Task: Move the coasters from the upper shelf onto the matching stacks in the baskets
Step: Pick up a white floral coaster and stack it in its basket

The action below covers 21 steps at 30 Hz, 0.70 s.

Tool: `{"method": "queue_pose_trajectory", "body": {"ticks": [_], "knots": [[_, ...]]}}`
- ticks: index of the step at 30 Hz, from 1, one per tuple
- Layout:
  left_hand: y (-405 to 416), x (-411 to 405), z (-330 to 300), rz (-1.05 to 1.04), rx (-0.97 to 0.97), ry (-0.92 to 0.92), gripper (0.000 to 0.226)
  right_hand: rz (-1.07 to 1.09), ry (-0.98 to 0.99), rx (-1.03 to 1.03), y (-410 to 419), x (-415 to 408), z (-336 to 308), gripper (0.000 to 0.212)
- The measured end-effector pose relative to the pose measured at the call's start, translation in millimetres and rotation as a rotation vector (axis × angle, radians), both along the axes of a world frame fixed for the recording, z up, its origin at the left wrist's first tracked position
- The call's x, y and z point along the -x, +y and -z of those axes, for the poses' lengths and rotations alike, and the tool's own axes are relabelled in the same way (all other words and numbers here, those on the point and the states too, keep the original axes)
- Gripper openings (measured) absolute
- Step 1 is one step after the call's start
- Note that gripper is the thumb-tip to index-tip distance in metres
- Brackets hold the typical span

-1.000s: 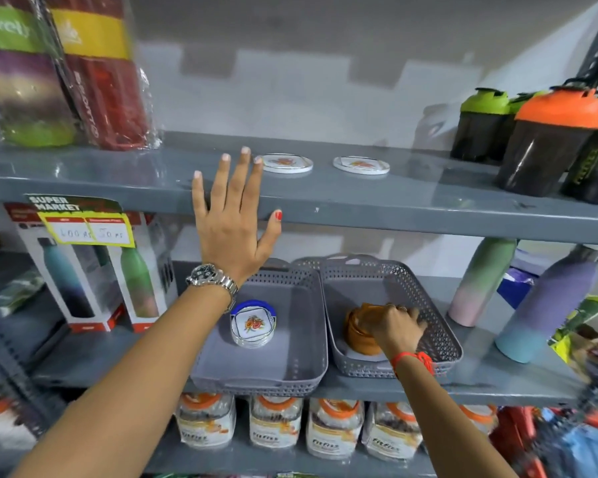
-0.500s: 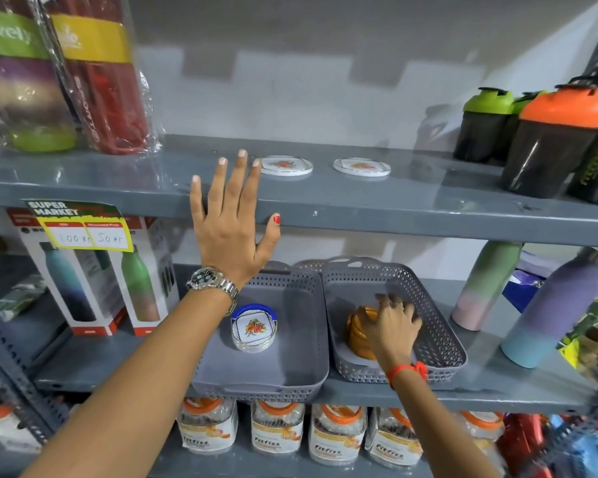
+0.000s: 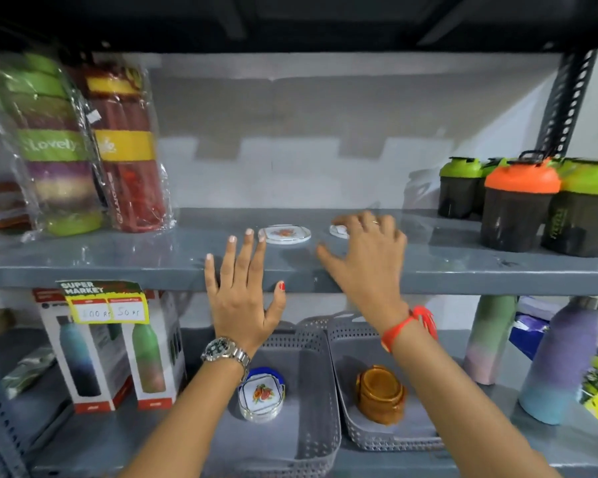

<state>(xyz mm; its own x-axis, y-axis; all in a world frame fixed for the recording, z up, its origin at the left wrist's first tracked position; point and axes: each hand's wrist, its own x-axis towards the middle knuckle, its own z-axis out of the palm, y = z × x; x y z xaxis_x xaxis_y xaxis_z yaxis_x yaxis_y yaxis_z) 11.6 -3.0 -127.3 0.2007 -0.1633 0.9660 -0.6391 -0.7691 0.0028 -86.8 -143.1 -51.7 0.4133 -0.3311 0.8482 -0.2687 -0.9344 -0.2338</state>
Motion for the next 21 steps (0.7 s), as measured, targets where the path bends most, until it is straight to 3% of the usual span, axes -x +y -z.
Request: {"method": "queue_pose_trajectory", "body": {"ticks": [4, 8, 16, 21], "knots": [[1, 0, 0, 0.004, -0.019, 0.006, 0.062, -0.099, 0.584, -0.137, 4, -41, -36, 0.074], [3, 0, -1, -0.008, -0.034, 0.021, 0.063, -0.167, 0.78, -0.206, 9, -75, -52, 0.064], [4, 1, -1, -0.01, -0.051, 0.041, 0.065, -0.164, 0.684, -0.317, 9, -90, -50, 0.064], [3, 1, -1, 0.012, -0.042, 0.05, 0.064, -0.084, 0.391, -0.25, 5, -62, -53, 0.075]]}}
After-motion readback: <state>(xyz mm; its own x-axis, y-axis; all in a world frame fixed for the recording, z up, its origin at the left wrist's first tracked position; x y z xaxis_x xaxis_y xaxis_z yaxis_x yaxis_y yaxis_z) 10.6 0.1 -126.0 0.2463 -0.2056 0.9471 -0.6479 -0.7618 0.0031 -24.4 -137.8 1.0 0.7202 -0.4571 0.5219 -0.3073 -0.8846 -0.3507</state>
